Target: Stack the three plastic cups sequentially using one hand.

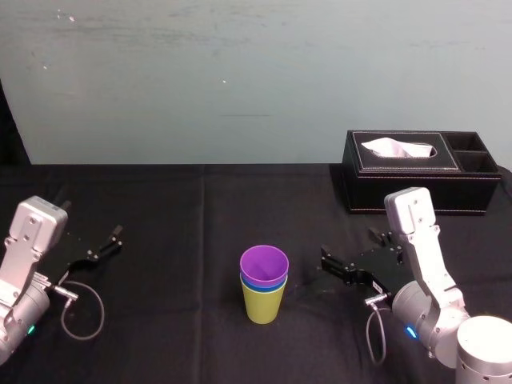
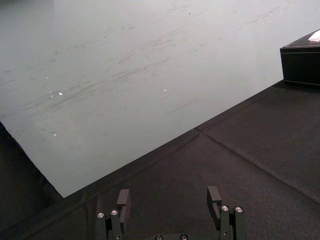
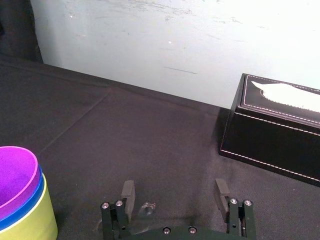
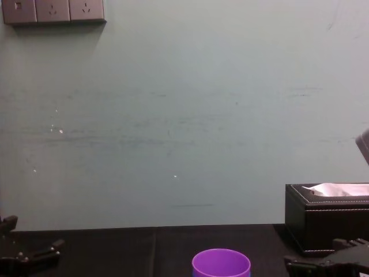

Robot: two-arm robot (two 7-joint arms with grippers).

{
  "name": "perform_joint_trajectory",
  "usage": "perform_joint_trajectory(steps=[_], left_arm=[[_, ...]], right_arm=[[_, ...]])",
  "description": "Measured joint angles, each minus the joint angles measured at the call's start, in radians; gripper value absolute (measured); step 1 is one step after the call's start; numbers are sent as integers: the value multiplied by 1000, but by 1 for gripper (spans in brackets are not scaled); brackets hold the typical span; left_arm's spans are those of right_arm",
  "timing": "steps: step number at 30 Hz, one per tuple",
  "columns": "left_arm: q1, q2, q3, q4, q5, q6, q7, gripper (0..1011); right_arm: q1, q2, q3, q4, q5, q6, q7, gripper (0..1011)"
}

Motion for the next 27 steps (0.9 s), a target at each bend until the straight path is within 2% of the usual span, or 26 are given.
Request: perform_joint_trajectory(steps=[27], left_arm=[[0, 0, 0, 0, 0, 0, 0, 1000]], right_arm=[[0, 0, 0, -1, 1, 0, 0, 1004]])
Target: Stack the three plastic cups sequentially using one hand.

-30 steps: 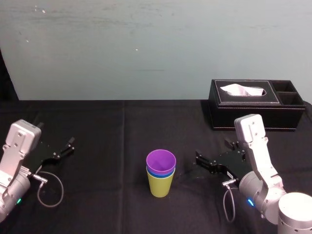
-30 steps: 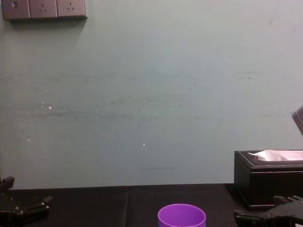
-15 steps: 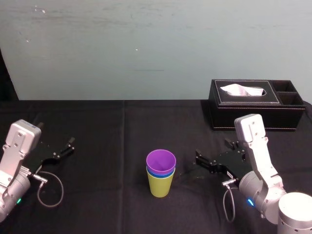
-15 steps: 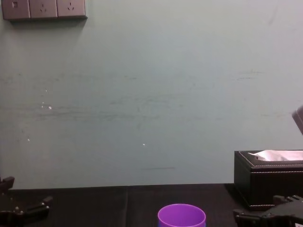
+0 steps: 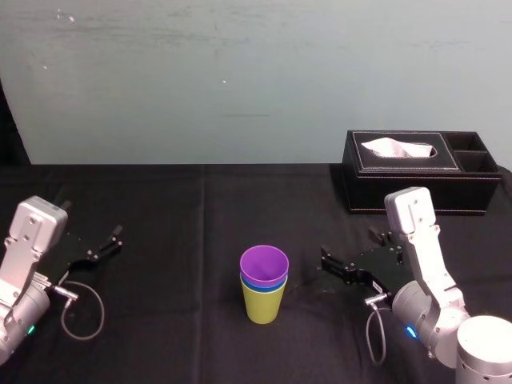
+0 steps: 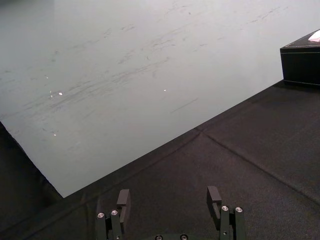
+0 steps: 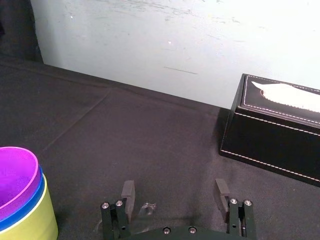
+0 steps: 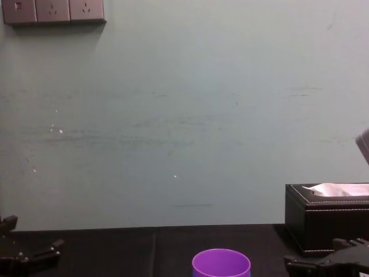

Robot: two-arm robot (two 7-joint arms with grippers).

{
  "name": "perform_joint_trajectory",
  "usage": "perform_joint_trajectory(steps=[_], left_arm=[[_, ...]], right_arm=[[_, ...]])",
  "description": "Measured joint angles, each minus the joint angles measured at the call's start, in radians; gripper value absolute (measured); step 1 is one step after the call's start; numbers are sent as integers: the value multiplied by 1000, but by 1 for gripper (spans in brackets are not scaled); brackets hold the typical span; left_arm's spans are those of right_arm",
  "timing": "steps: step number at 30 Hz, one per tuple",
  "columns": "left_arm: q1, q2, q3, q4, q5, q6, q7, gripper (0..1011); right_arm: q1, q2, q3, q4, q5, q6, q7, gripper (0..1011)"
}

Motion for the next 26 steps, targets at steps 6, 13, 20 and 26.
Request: perform_joint_trajectory(steps=[6, 13, 20, 26], left_arm=[[0, 0, 0, 0, 0, 0, 0, 1000], [0, 0, 0, 0, 0, 0, 0, 1000], [0, 0, 0, 0, 0, 0, 0, 1000], [0, 0, 0, 0, 0, 0, 0, 1000]], right_arm=[[0, 0, 0, 0, 0, 0, 0, 1004], [0, 0, 0, 0, 0, 0, 0, 1004], [0, 0, 0, 0, 0, 0, 0, 1004], [0, 0, 0, 0, 0, 0, 0, 1004]])
